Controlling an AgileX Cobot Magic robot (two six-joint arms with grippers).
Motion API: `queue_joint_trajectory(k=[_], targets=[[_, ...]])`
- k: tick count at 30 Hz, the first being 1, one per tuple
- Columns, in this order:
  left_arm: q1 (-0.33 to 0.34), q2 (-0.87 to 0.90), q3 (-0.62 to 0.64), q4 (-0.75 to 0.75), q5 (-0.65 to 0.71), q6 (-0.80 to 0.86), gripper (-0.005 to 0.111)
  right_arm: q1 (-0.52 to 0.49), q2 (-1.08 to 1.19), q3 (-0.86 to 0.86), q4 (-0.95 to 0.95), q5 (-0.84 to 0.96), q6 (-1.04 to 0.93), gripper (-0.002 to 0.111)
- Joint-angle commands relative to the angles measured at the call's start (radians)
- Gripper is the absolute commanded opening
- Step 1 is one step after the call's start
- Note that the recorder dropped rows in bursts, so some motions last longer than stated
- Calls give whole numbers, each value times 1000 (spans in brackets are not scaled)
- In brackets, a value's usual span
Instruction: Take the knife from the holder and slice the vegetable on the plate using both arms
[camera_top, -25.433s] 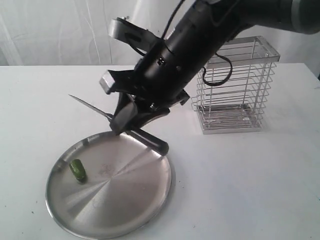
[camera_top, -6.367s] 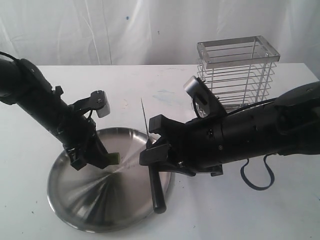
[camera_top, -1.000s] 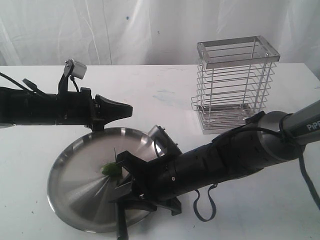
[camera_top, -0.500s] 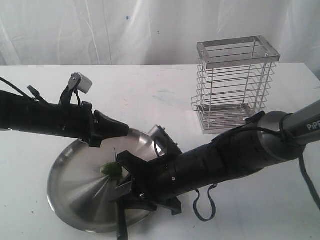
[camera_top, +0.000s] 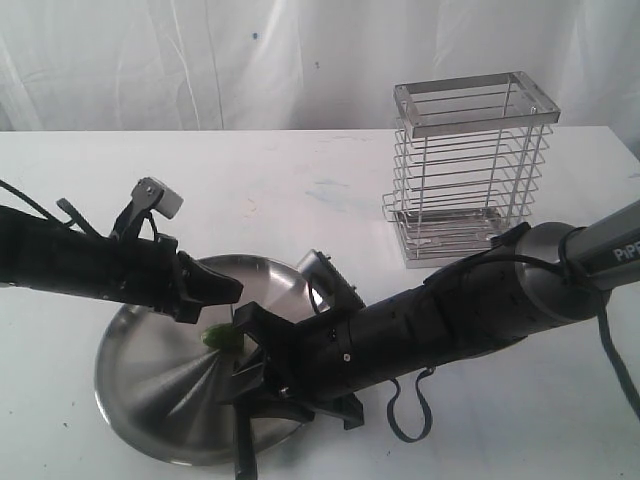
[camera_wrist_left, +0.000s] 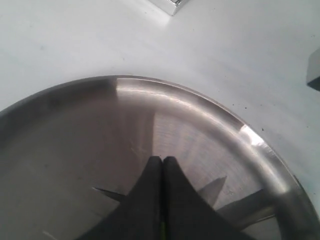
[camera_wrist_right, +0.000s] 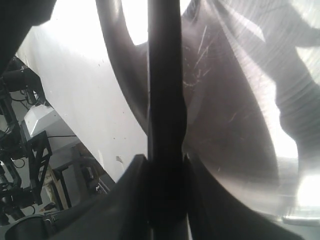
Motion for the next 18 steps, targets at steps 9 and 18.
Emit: queue_joint_trajectory(k=[9, 18], targets=[[1, 121, 8, 67, -17, -102, 0, 1, -3, -3, -2, -6, -5, 0], [1, 124, 8, 67, -49, -108, 0, 1, 13, -3, -2, -7, -13, 0]])
